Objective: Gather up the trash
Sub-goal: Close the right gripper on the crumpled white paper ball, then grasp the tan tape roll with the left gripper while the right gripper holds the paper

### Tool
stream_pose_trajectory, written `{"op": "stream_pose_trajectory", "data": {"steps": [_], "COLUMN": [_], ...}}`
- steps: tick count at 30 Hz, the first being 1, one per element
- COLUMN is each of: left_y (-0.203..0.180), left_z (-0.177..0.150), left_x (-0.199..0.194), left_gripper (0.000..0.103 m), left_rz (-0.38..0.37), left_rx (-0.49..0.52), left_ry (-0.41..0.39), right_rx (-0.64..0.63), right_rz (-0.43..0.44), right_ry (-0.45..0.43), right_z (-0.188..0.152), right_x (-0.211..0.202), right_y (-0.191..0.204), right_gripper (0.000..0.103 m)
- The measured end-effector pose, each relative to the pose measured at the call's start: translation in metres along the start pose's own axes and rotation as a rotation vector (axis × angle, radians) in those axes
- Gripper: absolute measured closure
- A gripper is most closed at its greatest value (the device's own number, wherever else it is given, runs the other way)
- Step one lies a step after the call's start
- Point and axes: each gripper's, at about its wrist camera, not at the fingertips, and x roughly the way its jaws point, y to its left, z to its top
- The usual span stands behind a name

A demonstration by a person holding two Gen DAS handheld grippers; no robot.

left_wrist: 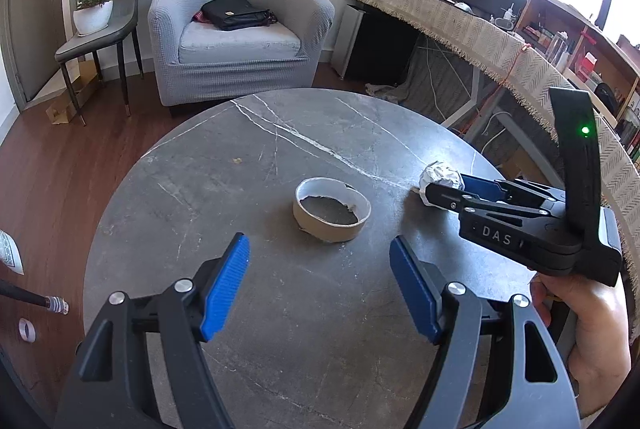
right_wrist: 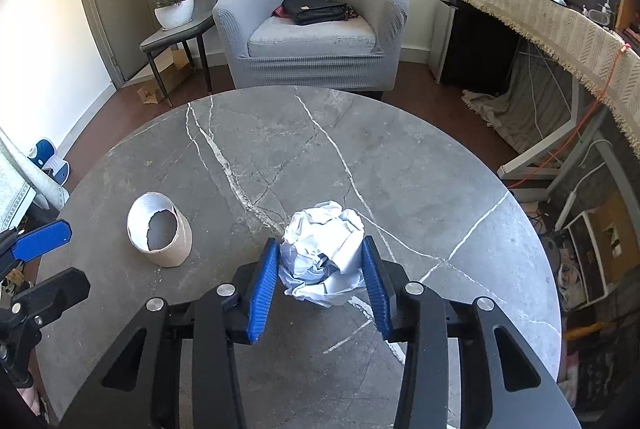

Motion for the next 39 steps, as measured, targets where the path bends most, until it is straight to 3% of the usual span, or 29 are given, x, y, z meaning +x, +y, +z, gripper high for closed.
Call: {"op": "stream_pose_trajectory", "data": {"steps": [13, 20, 29, 35, 39], "left_y": [-0.014, -0.025, -0.030, -0.026, -0.026], "left_z": [0.011, 0.017, 0.021, 0.022, 0.022], "left_x": [0.027, 0.045, 0.062, 0.073, 0.071], "left_gripper": [0.027, 0.027, 0.027, 0.044, 0.046], "left_rz": [0.033, 0.049, 0.082, 0.097, 0.095], "left_rx": [0.037, 0.074, 0.098, 0.090, 0.081], "left_ry": [0.025, 0.043, 0.069, 0.095, 0.079], "right_rx": [0.044, 0.062, 0.026, 0.009, 0.003], "right_rz": [0.019, 0.067, 0.122, 0.133, 0.130], "right_ry": [-0.057, -0.086, -0.060, -0.059, -0.055], "right_z": [-0.035, -0.031, -0.027, -0.029, -0.029], "right_x": [-0.062, -0.079, -0.088, -0.091, -0.091], "right_y": [-0.013, -0.021, -0.010, -0.003, -0.001], "right_gripper": [0.061, 0.061, 0.061, 0.061, 0.061]}}
